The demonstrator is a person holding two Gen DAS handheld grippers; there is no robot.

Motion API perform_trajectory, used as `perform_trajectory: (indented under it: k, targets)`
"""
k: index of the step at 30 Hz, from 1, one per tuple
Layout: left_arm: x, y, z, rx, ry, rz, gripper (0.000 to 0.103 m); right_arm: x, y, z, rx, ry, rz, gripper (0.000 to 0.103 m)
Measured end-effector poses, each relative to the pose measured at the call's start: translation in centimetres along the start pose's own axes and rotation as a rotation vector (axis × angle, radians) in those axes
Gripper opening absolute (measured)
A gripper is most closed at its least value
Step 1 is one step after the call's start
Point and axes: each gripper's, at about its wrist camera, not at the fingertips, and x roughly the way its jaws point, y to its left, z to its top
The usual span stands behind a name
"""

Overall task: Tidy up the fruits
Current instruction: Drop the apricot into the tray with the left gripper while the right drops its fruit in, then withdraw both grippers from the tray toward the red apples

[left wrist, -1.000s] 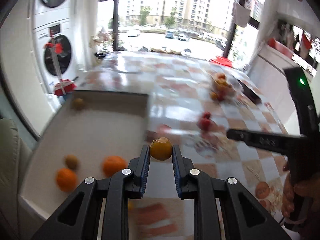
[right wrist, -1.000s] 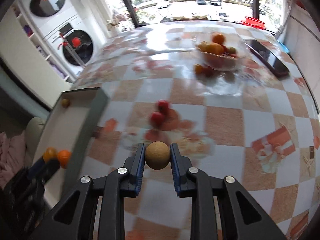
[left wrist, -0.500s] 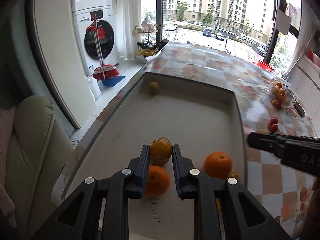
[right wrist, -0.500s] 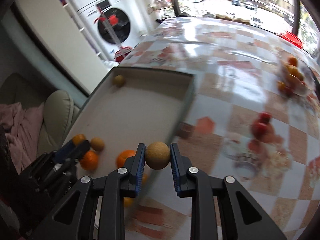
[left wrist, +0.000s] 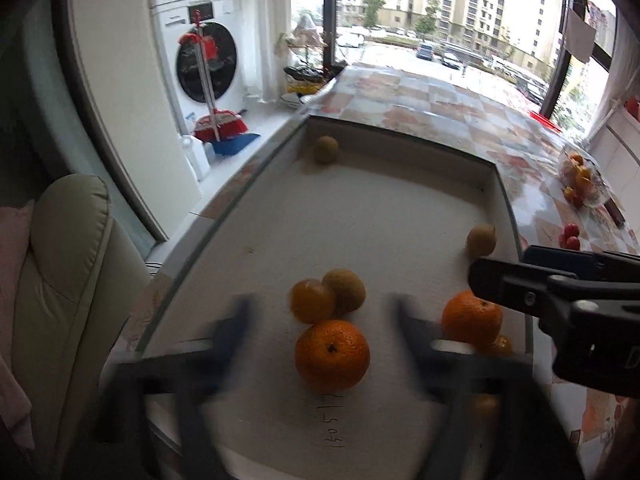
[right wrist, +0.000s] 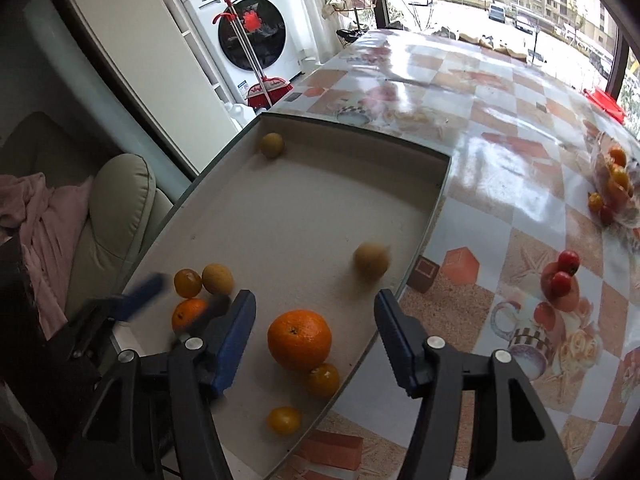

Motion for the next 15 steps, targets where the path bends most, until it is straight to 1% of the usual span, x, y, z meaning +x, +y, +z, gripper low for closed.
perform_trajectory:
  k: [2,3,5,8,11,13,15]
  targets:
    - [-0.5,0.1,-0.1,-0.004,-0.027,0.004,0.091,-0.2,-0.1,0.0,0.002,-0.006,-0.003,0.069]
    - [-0.4,0.0,-0.1,0.003,-0.019,0.002,0.091,-0.3,-0.3,0.0,0.007,-0.009,-0.003,0.073]
    - [-0.2,-0.1,0.0,0.011,0.003,0.005,0.091,-0.5,-0.6,0.0,0.024,-0.014,-0.003,0.077]
    - [-0.2,-0.4,0.1,0.016,0.015,0.013,0.091,-1.1,-1.4,-0.3,0.041,-0.025,-0.010,0.079]
    - [-0.5,-0.7,0.2,0.015,0.019,0.003,0.091,-1.7,-2.5,-0.6,0.063,-0.032,-0.027,0.081]
    - [-0.7,-1.1,0.4,0.019,0.017,-0.001,0.091,-2.1,-3.6,-1.0,0.093,-0.033,-0.038,0.085]
    - [-1.0,-1.8,0.5,0.032,0.016,-0.005,0.091,-2.5,-4.9,-1.4,0.128,-0.034,-0.053,0.091]
